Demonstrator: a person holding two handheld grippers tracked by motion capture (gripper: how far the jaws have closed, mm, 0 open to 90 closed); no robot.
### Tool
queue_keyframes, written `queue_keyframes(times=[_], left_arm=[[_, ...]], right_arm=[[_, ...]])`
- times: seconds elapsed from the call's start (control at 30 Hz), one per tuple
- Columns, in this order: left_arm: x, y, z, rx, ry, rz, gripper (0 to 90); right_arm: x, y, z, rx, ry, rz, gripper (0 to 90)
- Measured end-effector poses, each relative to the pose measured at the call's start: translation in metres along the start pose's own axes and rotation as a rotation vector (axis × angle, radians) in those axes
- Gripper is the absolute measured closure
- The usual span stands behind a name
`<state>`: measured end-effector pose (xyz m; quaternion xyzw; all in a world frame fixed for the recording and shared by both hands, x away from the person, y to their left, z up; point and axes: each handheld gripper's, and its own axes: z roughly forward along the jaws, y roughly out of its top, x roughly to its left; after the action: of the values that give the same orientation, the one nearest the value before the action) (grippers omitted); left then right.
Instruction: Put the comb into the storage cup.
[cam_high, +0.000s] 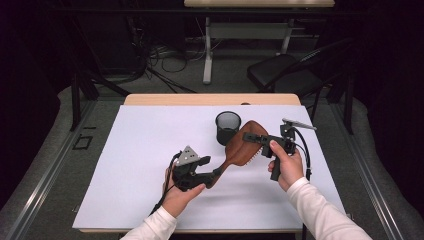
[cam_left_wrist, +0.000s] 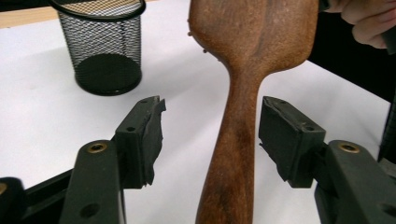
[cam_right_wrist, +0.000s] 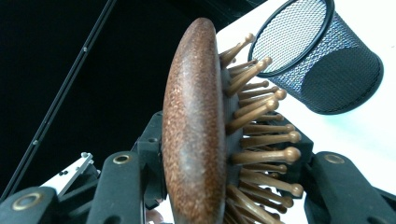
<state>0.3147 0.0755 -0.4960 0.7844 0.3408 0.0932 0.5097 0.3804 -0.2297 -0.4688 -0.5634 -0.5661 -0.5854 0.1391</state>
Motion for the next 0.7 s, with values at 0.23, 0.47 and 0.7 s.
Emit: queue_keyframes(times=[0.23,0.47,0.7], left_arm=[[0.004,0.001,-0.002,-0.004,0.027,-0.032,36.7],[0.007,0.002,-0.003,-0.004,0.057,-0.027,35.9],[0.011,0.001,-0.002,-0.003,0.07,-0.015,34.6]], right_arm=[[-0.002,0.001,-0.003,-0.005,-0.008,-0.001,48.3],[-0.006,0.003,-0.004,-0.022,-0.019,0.002,48.3],[-0.009,0.005,-0.007,-0.021,-0.029,0.005,48.3]])
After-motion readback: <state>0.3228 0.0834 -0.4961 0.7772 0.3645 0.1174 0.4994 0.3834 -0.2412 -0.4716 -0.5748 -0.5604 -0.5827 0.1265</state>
